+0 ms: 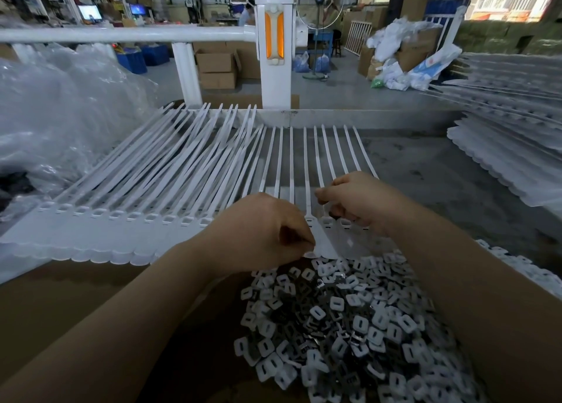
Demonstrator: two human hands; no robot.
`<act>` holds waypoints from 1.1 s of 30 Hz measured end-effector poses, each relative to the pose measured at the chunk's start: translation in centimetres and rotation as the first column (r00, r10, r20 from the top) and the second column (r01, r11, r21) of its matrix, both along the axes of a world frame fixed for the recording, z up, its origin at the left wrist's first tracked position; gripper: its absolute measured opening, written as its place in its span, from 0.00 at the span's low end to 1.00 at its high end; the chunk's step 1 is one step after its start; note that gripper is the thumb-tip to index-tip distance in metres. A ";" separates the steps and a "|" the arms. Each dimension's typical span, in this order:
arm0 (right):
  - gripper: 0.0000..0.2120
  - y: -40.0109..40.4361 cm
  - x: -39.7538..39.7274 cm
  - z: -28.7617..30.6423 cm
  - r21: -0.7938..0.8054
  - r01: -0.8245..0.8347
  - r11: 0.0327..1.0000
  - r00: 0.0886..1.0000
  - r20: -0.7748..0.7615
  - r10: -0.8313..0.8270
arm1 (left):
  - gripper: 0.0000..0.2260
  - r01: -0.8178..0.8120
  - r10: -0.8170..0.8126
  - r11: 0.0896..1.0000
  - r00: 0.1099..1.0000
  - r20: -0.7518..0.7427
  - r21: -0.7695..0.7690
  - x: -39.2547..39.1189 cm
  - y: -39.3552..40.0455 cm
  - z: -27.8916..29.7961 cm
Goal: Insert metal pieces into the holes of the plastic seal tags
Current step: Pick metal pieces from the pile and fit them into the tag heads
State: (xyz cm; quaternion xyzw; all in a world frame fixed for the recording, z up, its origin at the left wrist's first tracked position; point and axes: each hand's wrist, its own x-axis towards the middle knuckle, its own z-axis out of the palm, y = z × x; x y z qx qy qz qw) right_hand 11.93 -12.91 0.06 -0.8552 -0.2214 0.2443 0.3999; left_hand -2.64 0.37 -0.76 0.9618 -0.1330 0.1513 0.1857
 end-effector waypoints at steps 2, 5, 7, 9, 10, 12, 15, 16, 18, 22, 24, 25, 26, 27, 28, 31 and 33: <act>0.10 -0.1 0.0 0.1 0.013 -0.008 1.000 1.000 -0.005 0.008 | 0.04 -0.057 0.063 0.994 0.996 0.068 -0.093 0.2 0.2 -0.4; 0.08 -0.1 -0.1 0.5 0.106 -0.064 0.992 0.997 -0.044 0.069 | 0.02 -0.141 0.165 0.983 0.960 0.226 -0.118 0.3 0.4 -0.8; 0.07 0.0 -0.2 0.9 0.149 -0.126 0.981 0.988 -0.073 0.138 | 0.02 -0.182 0.203 0.979 0.926 0.319 -0.095 0.3 0.5 -0.8; 0.07 0.0 -0.4 1.1 0.146 -0.204 0.968 0.970 -0.102 0.219 | 0.02 -0.207 0.224 0.974 0.885 0.409 -0.086 0.4 0.6 -0.8; 0.08 0.0 -0.4 1.2 0.146 -0.233 0.962 0.961 -0.119 0.251 | 0.03 -0.213 0.235 0.972 0.869 0.435 -0.099 0.4 0.5 -0.8; 0.08 -0.1 -0.4 1.1 0.176 -0.249 0.952 0.949 -0.152 0.277 | 0.04 -0.214 0.246 0.969 0.855 0.457 -0.122 0.5 0.6 -0.8; 0.06 -0.3 -0.3 1.0 0.229 -0.244 0.942 0.940 -0.184 0.288 | 0.06 -0.212 0.252 0.967 0.858 0.447 -0.140 0.5 0.7 -0.9; 0.05 -0.4 -0.3 1.0 0.237 -0.246 0.940 0.937 -0.188 0.293 | 0.06 -0.212 0.257 0.966 0.862 0.438 -0.151 0.5 0.7 -0.9; 0.04 -0.4 -0.2 1.0 0.249 -0.247 0.936 0.933 -0.198 0.299 | 0.07 -0.217 0.279 0.957 0.868 0.412 -0.192 0.6 0.5 -1.0; 0.04 -0.4 0.0 0.9 0.274 -0.245 0.930 0.932 -0.198 0.303 | 0.13 -0.216 0.355 0.796 0.923 0.147 -0.566 0.6 0.0 -0.9; 0.04 -0.3 0.0 0.8 0.280 -0.246 0.928 0.934 -0.185 0.304 | 0.12 -0.213 0.334 0.731 0.940 0.067 -0.649 0.7 0.1 -0.9; 0.04 -0.3 0.0 0.8 0.284 -0.250 0.926 0.935 -0.177 0.306 | 0.10 -0.215 0.326 0.718 0.944 0.047 -0.662 0.7 0.1 -0.9; 0.04 -0.2 0.0 0.8 0.286 -0.254 0.924 0.936 -0.170 0.309 | 0.09 -0.221 0.326 0.700 0.945 0.029 -0.680 0.8 0.1 -0.8; 0.04 -0.2 0.0 0.8 0.287 -0.256 0.923 0.936 -0.167 0.312 | 0.08 -0.229 0.329 0.665 0.944 0.003 -0.710 0.8 0.1 -0.8; 0.04 -0.2 0.0 0.8 0.288 -0.257 0.923 0.935 -0.166 0.312 | 0.08 -0.243 0.334 0.630 0.942 -0.025 -0.737 0.8 0.1 -0.8; 0.02 -0.2 0.0 0.9 0.286 -0.252 0.925 0.939 -0.159 0.305 | 0.11 -0.290 0.359 0.597 0.930 -0.074 -0.748 0.9 0.1 -0.8; 0.03 -0.2 -0.1 0.9 0.267 -0.268 0.926 0.941 -0.132 0.311 | 0.12 -0.307 0.367 0.604 0.926 -0.085 -0.736 0.9 0.2 -0.7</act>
